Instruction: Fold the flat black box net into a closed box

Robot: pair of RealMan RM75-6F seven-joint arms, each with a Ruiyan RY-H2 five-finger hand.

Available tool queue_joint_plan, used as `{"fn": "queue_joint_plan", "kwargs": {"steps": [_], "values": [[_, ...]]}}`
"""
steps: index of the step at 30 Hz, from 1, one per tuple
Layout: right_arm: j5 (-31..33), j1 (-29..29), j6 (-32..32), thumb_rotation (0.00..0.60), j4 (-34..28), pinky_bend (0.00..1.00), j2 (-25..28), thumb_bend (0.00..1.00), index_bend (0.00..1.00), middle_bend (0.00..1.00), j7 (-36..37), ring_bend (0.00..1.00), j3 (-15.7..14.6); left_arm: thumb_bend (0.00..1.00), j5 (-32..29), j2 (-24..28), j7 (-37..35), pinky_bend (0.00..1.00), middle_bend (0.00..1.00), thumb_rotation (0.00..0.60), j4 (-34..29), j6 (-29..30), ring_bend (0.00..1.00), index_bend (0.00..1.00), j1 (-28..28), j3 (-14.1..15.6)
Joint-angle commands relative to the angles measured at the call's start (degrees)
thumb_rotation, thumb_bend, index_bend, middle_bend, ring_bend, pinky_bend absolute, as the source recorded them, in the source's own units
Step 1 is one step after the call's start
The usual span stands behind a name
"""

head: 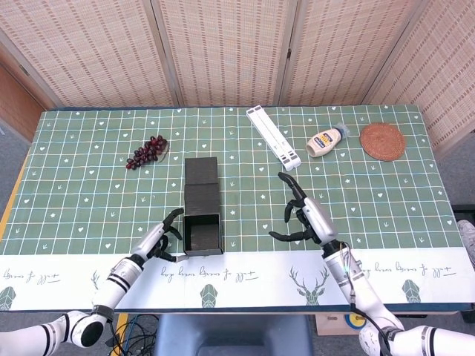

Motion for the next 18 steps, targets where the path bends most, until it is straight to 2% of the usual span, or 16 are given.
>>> {"fn": "queue_joint_plan", "kwargs": {"steps": [1, 7, 12, 14, 18], "values": [[0.1, -0.1, 0.0, 0.6, 0.3, 1.0, 0.1, 0.01, 0.0, 0.0, 0.3, 0.63, -0.1, 0.14, -0.1, -0.7, -0.9, 0.79, 0.0, 0.6, 0.4, -0.9, 0.39, 0.0, -0.5, -0.5], [0.3, -0.3, -0.2, 0.6, 1.1, 1.0, 0.0, 0.02, 0.0, 0.0, 1.3, 0.63, -0.3, 0.14, -0.7, -2.3, -2.0, 0.79, 0.0, 0.6, 1.4, -1.8, 0.4, 0.0, -1.0, -1.2], [1.0, -0.2, -0.6, 0.6, 2.3, 1.0, -0.5, 0.04, 0.0, 0.0, 1.8, 0.63, -0.5, 0.14, -3.4, -5.6, -1.5, 0.79, 0.0, 0.6, 2.9, 0.6, 0.46, 0.0, 0.0, -2.8], [1.2, -0.1, -1.0, 0.6, 2.7, 1.0, -0.8, 0.06, 0.0, 0.0, 1.8, 0.63, -0.6, 0.14, -4.5, -6.8, -0.7, 0.79, 0.02, 0.6, 3.4, 1.6, 0.49, 0.03, 0.4, -3.2], [2.5, 0.3, -2.4, 0.6, 4.3, 1.0, -1.8, 0.09, 0.0, 0.01, 1.6, 0.63, -0.8, 0.14, -5.6, -8.6, -0.8, 0.79, 0.16, 0.6, 3.9, 3.3, 0.55, 0.21, 1.4, -4.1]]}}
